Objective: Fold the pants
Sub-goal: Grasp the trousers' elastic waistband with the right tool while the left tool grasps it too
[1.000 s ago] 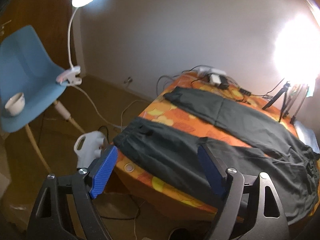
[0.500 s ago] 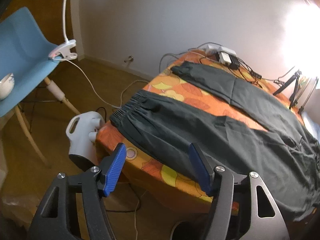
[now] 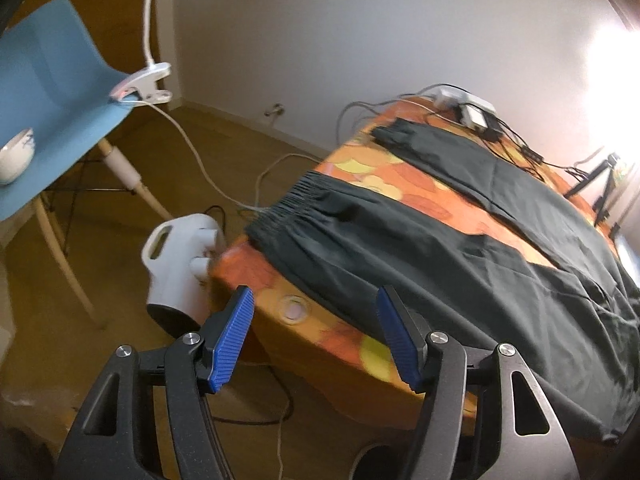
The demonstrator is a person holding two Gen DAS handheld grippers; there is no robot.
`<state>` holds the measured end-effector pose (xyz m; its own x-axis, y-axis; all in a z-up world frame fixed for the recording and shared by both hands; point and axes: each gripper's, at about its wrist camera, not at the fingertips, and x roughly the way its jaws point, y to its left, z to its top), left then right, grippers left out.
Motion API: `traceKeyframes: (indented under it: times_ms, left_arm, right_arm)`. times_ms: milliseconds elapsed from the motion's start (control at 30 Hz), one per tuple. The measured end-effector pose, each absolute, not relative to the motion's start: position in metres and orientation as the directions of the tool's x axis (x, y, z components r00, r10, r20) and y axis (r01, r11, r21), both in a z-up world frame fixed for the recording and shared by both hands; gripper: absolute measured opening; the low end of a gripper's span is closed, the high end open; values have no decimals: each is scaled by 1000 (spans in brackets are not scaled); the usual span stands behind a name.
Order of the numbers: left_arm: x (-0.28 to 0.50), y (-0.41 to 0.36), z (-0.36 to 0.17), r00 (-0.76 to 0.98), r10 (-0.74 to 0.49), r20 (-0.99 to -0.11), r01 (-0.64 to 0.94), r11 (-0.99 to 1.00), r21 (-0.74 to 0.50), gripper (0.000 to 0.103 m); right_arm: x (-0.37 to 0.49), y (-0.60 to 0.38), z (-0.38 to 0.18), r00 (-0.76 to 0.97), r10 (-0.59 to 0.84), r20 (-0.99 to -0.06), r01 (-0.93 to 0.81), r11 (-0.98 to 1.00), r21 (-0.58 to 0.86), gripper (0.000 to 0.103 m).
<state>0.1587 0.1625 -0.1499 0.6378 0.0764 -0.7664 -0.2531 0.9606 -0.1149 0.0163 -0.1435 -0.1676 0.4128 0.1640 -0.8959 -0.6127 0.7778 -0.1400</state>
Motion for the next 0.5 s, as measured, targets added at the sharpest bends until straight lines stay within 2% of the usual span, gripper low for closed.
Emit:
traceKeyframes:
  times_ms: [133, 367, 500]
  left_arm:
    - [167, 182, -154, 632, 99, -769, -280, 954, -108, 64]
    - [203, 214, -167, 610, 58, -791, -306, 937, -167, 64]
    - [221, 223, -179, 578, 76, -813, -324, 935, -143, 64]
  right_arm:
    - [28, -147, -150, 457, 159, -875, -584, 796, -160, 6]
    - [61, -153, -131, 518, 98, -850, -520, 825, -222, 5]
    - [73, -155, -130, 525, 82, -847, -506, 831, -233, 5]
